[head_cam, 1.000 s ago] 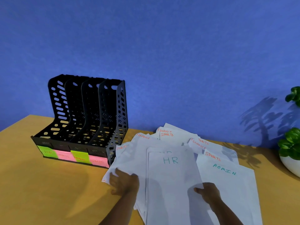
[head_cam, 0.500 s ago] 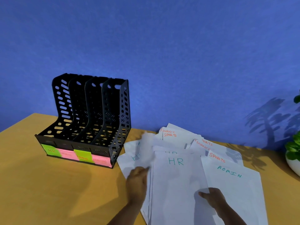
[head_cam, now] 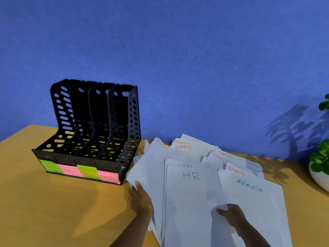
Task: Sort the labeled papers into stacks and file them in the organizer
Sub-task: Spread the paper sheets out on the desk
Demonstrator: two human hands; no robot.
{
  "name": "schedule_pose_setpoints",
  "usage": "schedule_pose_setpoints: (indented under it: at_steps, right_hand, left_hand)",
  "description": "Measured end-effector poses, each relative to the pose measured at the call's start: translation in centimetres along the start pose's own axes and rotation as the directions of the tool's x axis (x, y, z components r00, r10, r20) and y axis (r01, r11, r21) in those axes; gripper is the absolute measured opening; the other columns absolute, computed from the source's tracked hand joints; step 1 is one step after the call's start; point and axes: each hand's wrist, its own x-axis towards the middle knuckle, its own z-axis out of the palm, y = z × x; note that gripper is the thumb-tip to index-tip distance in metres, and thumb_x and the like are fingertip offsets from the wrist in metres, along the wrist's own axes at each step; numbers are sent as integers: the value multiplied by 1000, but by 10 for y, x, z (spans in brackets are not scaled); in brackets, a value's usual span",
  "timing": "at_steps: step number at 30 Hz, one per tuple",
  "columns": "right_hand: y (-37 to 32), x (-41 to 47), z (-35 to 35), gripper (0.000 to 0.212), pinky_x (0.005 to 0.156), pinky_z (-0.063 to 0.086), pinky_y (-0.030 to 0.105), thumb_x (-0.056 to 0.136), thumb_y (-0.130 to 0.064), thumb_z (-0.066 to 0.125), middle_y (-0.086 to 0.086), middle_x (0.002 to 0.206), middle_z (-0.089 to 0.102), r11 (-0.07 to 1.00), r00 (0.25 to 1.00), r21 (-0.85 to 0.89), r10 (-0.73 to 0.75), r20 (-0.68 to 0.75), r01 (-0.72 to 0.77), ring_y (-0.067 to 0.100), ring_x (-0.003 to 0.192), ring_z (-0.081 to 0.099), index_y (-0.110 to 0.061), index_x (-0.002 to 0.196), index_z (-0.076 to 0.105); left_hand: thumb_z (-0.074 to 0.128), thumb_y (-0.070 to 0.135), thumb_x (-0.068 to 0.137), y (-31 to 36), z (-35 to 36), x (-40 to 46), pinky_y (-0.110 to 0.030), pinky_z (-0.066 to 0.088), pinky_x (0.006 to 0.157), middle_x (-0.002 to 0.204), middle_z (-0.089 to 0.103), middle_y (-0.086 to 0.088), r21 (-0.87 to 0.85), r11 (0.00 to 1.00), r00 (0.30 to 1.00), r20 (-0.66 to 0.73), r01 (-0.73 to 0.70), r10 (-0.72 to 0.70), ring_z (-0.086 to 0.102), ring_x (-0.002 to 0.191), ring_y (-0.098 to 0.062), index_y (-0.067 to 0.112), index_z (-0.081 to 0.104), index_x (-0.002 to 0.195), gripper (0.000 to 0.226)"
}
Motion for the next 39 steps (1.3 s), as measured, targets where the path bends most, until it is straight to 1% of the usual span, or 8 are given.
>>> schedule_pose_setpoints:
  at_steps: [8,12,17,20,23,28,30,39]
  right_hand:
    - [-2,2,1,29,75,43,27,82,-18,70,19,107,70,999,1000,-46,7,1,-7,32,98,65,2,103,69]
    - [-2,2,1,29,77,45,29,81,-17,70,20,108,70,999,1000,-42,12,11,-11,32,99,65,2,102,69]
    - [-1,1,1,26,74,41,25,82,-16,69,19,108,70,999,1000,-31,13,7,-13,32,100,64,2,102,69]
    - [-1,0,1,28,77,42,27,82,-16,69,19,109,69,1000,1000,-19,23,5,-23,32,101,64,1,104,68]
    - [-2,-1,1,31,77,42,25,83,-19,68,17,111,69,999,1000,-44,17,2,-17,31,104,63,1,108,67]
    - [-2,-2,1,30,82,48,30,83,-19,68,19,107,70,998,1000,-63,9,-4,-10,31,99,65,2,104,68]
    - [-2,-2,1,30,80,47,29,83,-19,68,18,106,70,997,1000,-74,7,4,-6,31,98,66,2,103,68]
    - [-2,-3,2,24,71,38,23,81,-19,70,17,105,71,998,1000,-61,5,2,-5,30,99,65,-2,98,71]
  left_hand:
    - [45,53,89,5,8,3,-47,1,120,159,-8,-5,554,784,932,352,-280,84,-14,146,-25,20,28,145,67]
    - [37,64,85,14,22,-9,-47,-4,118,155,-9,6,317,876,756,650,-364,79,-15,144,-15,27,11,144,74]
    - [37,42,96,11,15,-2,-47,1,120,160,2,-3,406,888,926,372,-217,56,-8,147,-21,20,50,134,45]
    - [48,47,89,11,5,3,-41,31,110,151,17,-12,656,754,982,146,-4,-122,21,138,-33,32,37,140,54]
    - [64,21,83,23,7,0,-48,45,98,141,28,-23,428,891,980,49,152,-191,43,120,-42,14,23,144,74]
    - [59,7,85,25,-3,8,-40,43,75,103,63,-26,354,934,998,-15,-57,66,56,96,-42,4,60,94,10]
    - [57,8,88,26,-6,9,-27,33,60,76,64,-19,392,899,976,-17,-194,218,51,72,-30,15,48,54,36]
    - [75,-2,70,64,10,-33,-25,47,44,69,74,-10,417,519,616,138,-746,776,67,54,-28,7,75,71,9]
